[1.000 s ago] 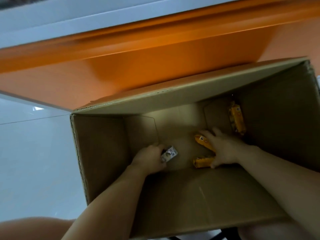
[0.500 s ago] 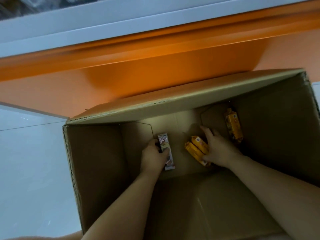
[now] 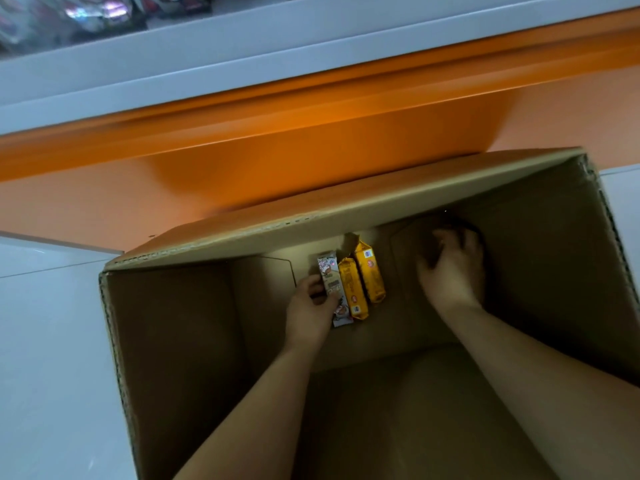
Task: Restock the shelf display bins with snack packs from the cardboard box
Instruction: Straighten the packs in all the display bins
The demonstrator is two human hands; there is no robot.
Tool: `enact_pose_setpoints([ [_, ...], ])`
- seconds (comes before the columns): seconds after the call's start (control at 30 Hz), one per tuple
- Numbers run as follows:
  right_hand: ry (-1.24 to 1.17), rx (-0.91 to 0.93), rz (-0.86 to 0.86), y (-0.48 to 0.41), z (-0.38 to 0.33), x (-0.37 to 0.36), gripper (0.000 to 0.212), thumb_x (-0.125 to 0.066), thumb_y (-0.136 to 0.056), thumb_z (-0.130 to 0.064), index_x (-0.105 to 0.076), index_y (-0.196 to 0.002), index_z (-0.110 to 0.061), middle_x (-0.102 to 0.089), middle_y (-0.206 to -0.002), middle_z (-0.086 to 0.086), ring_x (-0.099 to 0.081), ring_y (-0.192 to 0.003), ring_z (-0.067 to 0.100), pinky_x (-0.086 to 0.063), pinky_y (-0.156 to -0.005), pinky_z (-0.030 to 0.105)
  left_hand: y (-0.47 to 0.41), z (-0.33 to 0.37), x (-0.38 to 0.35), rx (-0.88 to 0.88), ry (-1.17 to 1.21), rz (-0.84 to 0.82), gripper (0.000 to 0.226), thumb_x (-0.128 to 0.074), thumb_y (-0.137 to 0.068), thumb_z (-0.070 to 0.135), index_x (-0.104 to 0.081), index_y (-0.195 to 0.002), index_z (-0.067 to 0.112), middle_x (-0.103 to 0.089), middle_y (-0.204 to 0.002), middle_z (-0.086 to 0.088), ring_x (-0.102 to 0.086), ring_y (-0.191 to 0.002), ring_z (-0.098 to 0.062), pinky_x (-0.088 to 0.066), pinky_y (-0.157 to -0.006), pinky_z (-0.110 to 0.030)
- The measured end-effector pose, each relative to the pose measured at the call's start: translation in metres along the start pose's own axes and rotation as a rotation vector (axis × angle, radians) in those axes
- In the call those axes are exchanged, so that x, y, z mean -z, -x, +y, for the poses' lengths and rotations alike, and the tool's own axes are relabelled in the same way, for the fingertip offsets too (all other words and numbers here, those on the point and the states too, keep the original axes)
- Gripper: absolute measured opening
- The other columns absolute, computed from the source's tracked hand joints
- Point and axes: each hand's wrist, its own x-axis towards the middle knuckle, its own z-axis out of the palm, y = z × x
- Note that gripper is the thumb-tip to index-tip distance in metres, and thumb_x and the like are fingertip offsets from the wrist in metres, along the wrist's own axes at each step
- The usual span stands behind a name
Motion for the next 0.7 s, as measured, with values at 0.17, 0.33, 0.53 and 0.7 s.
enact_pose_setpoints([
  [0.17, -0.03, -0.099, -0.088, -0.002, -0.001, -0.004, 0.053, -0.063, -0.086, -0.012, -0.045, -0.136, -0.019, -0.027, -0.146, 0.014, -0.03, -0.132, 0.036, -0.034, -0.105, 0.046, 0.0, 0.001, -0.002, 0.005, 0.016, -0.04, 0.042, -0.057, -0.093, 0.009, -0.052, -0.133, 0.019, -0.059, -0.126, 0.002, -0.058, -0.114, -0.016, -0.05, -0.097, -0.041],
  [0.33, -0.153, -0.171, -0.28, 0.0, 0.003, -0.006, 0.055, -0.063, -0.087, -0.009, -0.042, -0.136, -0.018, -0.048, -0.133, 0.015, -0.051, -0.117, 0.035, -0.049, -0.091, 0.043, 0.0, 0.0, 0.001, 0.034, 0.024, -0.07, 0.04, -0.057, -0.093, 0.008, -0.054, -0.131, 0.02, -0.06, -0.125, 0.002, -0.058, -0.114, -0.016, -0.05, -0.098, -0.041],
  [0.53, -0.556, -0.039, -0.45, 0.008, -0.029, -0.004, 0.059, -0.073, -0.081, -0.015, -0.046, -0.133, -0.012, -0.056, -0.115, -0.003, -0.055, -0.106, 0.011, -0.045, -0.071, 0.013, -0.001, -0.003, 0.001, 0.019, 0.02, -0.088, 0.045, -0.06, -0.092, 0.008, -0.051, -0.133, 0.022, -0.061, -0.117, 0.006, -0.058, -0.11, -0.015, -0.052, -0.093, -0.042],
  [0.7, -0.46, 0.022, -0.49, 0.011, -0.037, -0.011, 0.07, -0.075, -0.08, -0.02, -0.04, -0.141, -0.016, -0.048, -0.138, 0.005, -0.046, -0.125, 0.017, -0.036, -0.09, 0.02, -0.002, -0.001, 0.001, -0.001, 0.038, -0.112, 0.045, -0.062, -0.091, 0.01, -0.051, -0.132, 0.024, -0.06, -0.105, 0.009, -0.059, -0.101, -0.011, -0.051, -0.077, -0.024],
])
